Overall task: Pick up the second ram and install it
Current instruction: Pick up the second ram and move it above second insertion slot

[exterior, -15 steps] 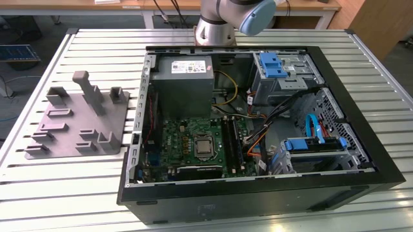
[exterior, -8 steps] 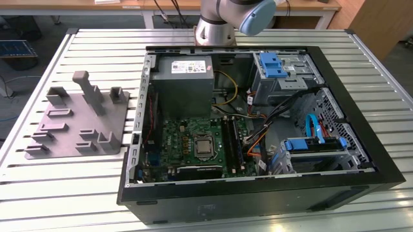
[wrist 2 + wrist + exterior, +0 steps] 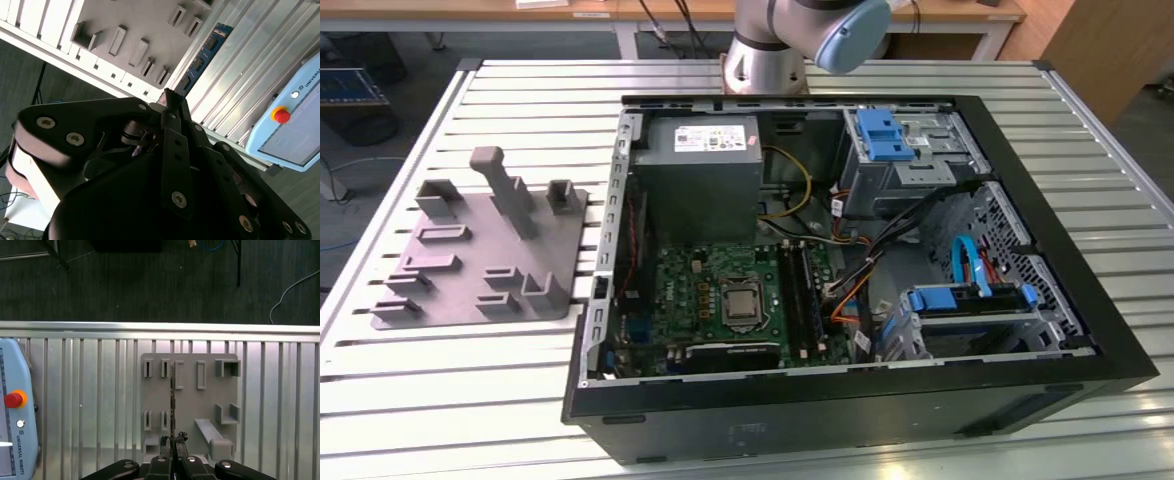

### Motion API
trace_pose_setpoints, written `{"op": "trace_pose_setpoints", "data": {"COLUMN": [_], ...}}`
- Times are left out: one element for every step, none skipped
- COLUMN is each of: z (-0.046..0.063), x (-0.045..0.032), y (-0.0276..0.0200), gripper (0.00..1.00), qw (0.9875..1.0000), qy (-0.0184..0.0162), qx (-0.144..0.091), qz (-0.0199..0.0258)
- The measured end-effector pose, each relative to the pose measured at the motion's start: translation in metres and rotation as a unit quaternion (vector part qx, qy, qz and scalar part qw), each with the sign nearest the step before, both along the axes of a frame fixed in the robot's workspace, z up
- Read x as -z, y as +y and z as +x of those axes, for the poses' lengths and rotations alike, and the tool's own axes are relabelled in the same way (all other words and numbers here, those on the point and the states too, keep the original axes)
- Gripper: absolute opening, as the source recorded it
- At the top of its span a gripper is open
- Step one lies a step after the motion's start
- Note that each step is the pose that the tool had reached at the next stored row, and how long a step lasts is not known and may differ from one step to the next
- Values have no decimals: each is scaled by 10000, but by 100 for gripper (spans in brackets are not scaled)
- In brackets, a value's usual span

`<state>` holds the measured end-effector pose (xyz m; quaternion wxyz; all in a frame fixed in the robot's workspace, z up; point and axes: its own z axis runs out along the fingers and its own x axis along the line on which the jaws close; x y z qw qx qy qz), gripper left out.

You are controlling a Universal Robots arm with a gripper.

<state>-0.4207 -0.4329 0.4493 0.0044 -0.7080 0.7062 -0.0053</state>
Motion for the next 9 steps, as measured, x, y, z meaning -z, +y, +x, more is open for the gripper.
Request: {"op": "trace_pose_setpoints", "data": {"z": [0,0,0,0,0,0,0,0,0], "x": [-15,-31,-46,-61,-75,-89,-103,-117,-132], "y": [0,0,0,0,0,0,0,0,0], "gripper": [14,14,14,14,14,14,14,14,14], "qw": [10000,10000,10000,10000,10000,10000,10000,10000,10000], "qy": [-1,-1,-1,-1,0,0,-1,-1,0], "qx": [0,0,0,0,0,0,0,0,0], "qz": [0,0,0,0,0,0,0,0,0]}}
